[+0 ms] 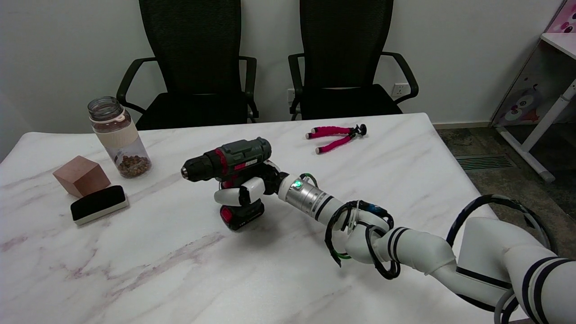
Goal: Pick up the power screwdriver.
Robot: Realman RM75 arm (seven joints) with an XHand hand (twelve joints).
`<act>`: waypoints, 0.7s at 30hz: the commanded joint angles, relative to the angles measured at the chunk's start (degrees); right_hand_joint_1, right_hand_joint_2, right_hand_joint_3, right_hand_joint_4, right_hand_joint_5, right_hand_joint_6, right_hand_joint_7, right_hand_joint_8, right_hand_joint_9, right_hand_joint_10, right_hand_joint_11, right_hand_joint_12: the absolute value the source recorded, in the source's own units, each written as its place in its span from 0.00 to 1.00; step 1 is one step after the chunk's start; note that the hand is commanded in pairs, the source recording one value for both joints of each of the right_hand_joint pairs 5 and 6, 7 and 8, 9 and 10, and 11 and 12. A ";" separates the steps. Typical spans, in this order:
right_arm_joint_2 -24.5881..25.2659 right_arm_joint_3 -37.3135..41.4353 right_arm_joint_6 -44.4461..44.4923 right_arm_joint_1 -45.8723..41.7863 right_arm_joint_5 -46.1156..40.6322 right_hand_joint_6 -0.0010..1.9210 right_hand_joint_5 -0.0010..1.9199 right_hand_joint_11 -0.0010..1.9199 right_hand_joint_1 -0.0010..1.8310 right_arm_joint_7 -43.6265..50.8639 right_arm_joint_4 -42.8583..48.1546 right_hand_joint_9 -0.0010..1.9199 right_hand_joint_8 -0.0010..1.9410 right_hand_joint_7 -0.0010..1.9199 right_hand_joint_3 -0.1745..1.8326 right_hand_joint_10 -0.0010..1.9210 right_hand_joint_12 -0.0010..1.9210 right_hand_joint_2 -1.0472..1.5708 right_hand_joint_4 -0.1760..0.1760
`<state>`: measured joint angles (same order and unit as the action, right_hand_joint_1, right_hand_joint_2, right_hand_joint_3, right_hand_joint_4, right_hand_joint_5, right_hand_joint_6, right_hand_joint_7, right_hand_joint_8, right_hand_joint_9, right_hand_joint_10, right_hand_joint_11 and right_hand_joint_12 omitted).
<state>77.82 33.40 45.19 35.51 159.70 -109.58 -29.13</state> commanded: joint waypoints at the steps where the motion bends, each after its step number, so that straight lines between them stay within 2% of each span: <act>1: 0.22 -0.17 -1.51 0.53 -0.01 0.43 0.43 0.92 0.68 0.15 -0.67 0.79 0.42 0.43 0.65 0.79 0.92 0.44 1.00; 3: 0.31 -0.17 -1.51 0.53 0.00 0.48 0.48 0.91 0.67 0.15 -0.67 0.79 0.48 0.48 0.67 0.79 0.91 0.45 0.97; 4: 0.31 -0.17 -1.52 0.53 0.00 0.51 0.51 0.91 0.67 0.15 -0.67 0.80 0.51 0.51 0.68 0.80 0.91 0.46 0.60; 5: 0.32 -0.16 -1.59 0.53 0.00 0.58 0.58 0.91 0.67 0.15 -0.67 0.80 0.58 0.58 0.69 0.80 0.90 0.48 0.48; 8: 0.40 -0.08 -1.69 0.53 0.00 0.69 0.69 0.90 0.66 0.15 -0.68 0.82 0.68 0.69 0.64 0.81 0.90 0.55 0.34; 13: 0.40 -0.17 -1.69 0.54 -0.07 0.77 0.77 0.89 0.64 0.15 -0.84 0.83 0.76 0.77 0.59 0.83 0.89 0.60 0.39; 21: 0.40 -0.26 -2.92 1.05 0.44 0.78 0.78 0.88 0.64 0.69 -1.28 0.86 0.78 0.78 0.59 0.86 0.88 0.62 0.41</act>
<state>78.08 33.29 43.73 35.99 159.71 -109.43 -29.74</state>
